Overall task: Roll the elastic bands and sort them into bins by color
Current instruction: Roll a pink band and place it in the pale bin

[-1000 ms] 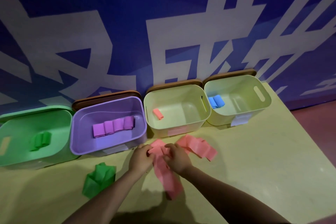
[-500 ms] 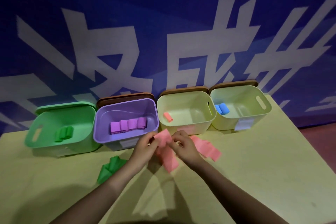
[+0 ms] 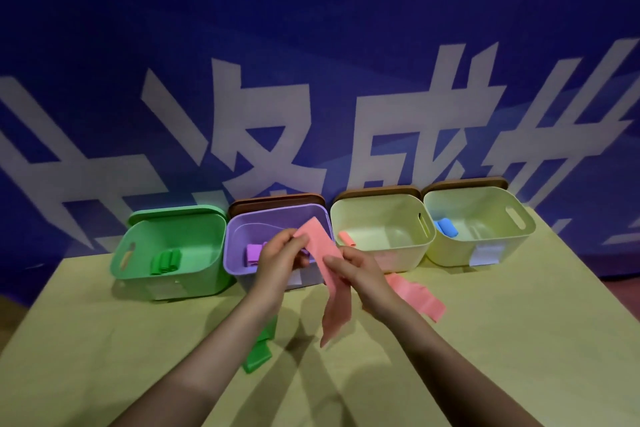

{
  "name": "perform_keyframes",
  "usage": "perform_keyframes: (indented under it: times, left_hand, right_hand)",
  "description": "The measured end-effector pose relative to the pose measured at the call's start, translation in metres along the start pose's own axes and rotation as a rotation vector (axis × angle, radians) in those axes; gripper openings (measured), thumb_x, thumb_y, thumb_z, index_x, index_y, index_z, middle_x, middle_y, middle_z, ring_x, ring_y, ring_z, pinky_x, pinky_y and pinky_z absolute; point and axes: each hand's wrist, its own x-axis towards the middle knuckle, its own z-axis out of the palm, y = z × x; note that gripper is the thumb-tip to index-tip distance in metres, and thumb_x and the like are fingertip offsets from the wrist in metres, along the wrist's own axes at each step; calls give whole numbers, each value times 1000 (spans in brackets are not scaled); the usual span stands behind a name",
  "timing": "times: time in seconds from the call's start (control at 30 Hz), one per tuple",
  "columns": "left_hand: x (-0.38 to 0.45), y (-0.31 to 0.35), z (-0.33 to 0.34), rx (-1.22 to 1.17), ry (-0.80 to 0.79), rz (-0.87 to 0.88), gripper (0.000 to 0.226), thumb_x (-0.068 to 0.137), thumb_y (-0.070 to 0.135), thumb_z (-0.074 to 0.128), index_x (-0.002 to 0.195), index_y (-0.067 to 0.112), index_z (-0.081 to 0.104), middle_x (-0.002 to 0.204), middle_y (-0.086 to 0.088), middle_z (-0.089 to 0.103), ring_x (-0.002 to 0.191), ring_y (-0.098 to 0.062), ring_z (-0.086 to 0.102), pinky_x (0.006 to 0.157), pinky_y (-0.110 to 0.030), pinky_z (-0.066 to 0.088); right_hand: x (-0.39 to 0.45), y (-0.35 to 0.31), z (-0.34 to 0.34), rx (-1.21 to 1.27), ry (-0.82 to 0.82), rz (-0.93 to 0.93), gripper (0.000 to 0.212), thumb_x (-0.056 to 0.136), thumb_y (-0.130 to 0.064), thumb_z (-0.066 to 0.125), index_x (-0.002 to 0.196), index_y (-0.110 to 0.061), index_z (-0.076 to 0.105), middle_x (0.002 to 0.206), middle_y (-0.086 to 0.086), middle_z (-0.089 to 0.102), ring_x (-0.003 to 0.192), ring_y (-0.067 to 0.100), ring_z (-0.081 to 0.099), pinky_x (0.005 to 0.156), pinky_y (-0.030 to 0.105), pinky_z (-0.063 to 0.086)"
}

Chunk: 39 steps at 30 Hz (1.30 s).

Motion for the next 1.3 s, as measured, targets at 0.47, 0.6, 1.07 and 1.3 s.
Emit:
perform_keyframes:
  times: [0.47, 0.6, 1.07, 1.3]
  left_hand:
    - [14, 28, -61, -714, 113, -63, 17, 101, 15, 38, 111, 12, 52, 96, -17, 67, 85, -24, 67, 74, -34, 54]
    - [26, 38, -90, -958, 175, -86, 18, 101, 15, 38, 109, 7, 52, 89, -19, 71, 81, -25, 71, 76, -34, 58]
    - [30, 48, -119, -1022, 361, -58, 23, 102, 15, 32, 98, 25, 53, 81, -3, 61, 56, -9, 53, 58, -19, 45]
    - [12, 45, -94, -750, 324, 59, 23, 104, 25, 34, 117, 28, 53, 80, 3, 63, 70, -5, 62, 64, -21, 52]
  right_hand:
    - [-10, -8, 49, -3, -218, 110, 10, 80, -23, 72, 80, -13, 68, 58, 3, 63, 47, 11, 57, 48, 19, 45]
    - [-16, -1, 51, -74, -230, 132, 10, 83, -21, 72, 79, -13, 68, 56, -2, 59, 45, 9, 51, 45, 20, 41]
    - [-42, 20, 25, -101, -218, 104, 25, 92, -19, 62, 68, -21, 68, 56, 2, 57, 49, 12, 48, 52, 21, 37]
    - [-50, 30, 1, -72, -204, 173, 17, 95, -5, 52, 87, -7, 66, 70, 8, 65, 58, 9, 56, 59, 18, 43]
